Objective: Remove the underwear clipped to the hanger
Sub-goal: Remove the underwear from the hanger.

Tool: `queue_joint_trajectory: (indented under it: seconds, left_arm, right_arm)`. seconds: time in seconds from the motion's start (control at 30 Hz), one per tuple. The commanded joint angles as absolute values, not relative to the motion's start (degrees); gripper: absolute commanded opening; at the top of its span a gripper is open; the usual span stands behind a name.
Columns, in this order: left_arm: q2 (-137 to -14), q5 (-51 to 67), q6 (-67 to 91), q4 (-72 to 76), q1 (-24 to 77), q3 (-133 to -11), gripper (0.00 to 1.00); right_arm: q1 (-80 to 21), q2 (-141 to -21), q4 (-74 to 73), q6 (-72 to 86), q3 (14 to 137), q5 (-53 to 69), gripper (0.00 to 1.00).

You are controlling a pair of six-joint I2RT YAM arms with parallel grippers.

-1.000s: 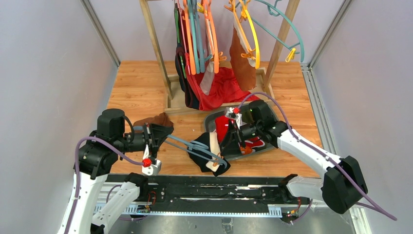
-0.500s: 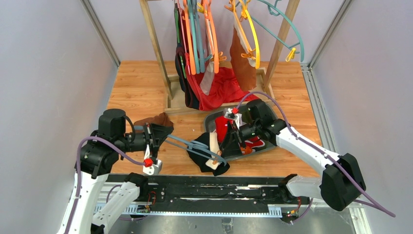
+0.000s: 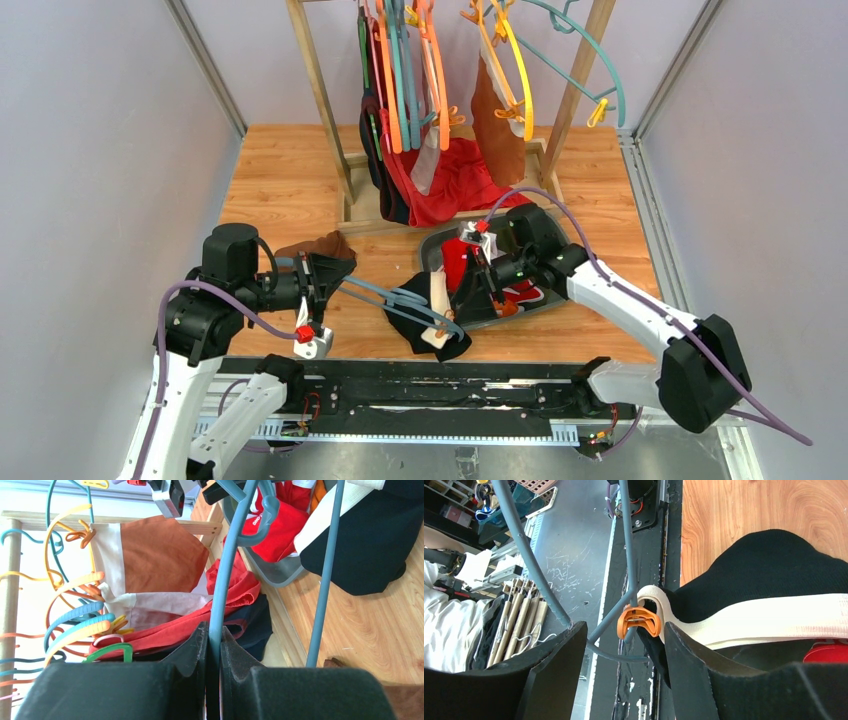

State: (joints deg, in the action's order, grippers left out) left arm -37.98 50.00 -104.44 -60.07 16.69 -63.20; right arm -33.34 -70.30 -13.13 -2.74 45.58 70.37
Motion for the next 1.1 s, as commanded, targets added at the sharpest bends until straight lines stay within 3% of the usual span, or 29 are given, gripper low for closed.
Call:
queue_joint_trajectory:
  seconds: [0.0, 0.27, 0.53, 0.8, 1.07]
  left_arm:
    - [-38.0, 50.9, -105.3, -58.3, 16.9, -63.5, 0.00]
    - [-38.0, 51.0, -105.7, -58.3, 16.9, -63.7, 0.00]
    - [-38.1, 51.0, -105.7, -58.3, 16.9, -63.7, 0.00]
    - [-38.0, 51.1, -105.9, -58.3, 16.9, -63.3, 0.00]
    - [-37.6, 50.7, -106.0, -58.3, 16.9, -62.5, 0.00]
  right_arm:
    - [-34.2, -71.7, -12.7, -1.6, 47.1, 70.0, 0.60]
    - [-34.8, -72.6, -12.3, -1.8, 46.6, 69.6, 0.59]
    - [-36.0, -74.9, -12.6, -2.1, 47.5, 70.3, 0.50]
    - [-36.2, -75.3, -12.7, -2.2, 48.2, 71.4, 0.38]
    - [-36.2, -74.7, -13.4, -3.4, 48.9, 70.7, 0.20]
